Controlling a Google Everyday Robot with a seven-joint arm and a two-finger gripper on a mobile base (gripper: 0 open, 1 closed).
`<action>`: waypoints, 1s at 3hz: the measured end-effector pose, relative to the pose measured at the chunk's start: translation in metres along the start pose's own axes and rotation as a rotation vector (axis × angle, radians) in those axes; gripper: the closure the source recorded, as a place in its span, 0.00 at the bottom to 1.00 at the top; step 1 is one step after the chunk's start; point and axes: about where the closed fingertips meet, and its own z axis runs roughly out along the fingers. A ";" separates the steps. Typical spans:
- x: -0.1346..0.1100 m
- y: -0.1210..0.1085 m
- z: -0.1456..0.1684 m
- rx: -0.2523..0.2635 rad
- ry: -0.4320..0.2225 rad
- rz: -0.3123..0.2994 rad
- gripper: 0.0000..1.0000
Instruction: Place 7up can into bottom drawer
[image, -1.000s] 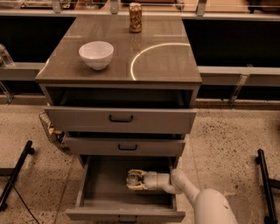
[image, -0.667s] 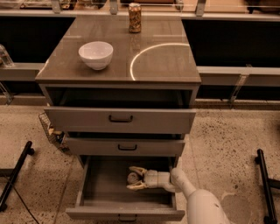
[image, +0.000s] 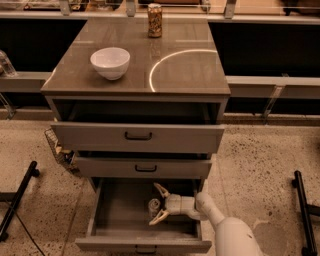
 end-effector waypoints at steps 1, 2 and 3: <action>-0.011 0.001 -0.019 0.032 0.006 -0.027 0.00; -0.034 0.007 -0.040 0.060 -0.027 -0.064 0.00; -0.059 0.013 -0.056 0.063 -0.057 -0.101 0.00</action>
Offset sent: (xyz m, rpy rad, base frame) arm -0.0333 -0.0663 0.0665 0.0598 -0.1252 -0.0920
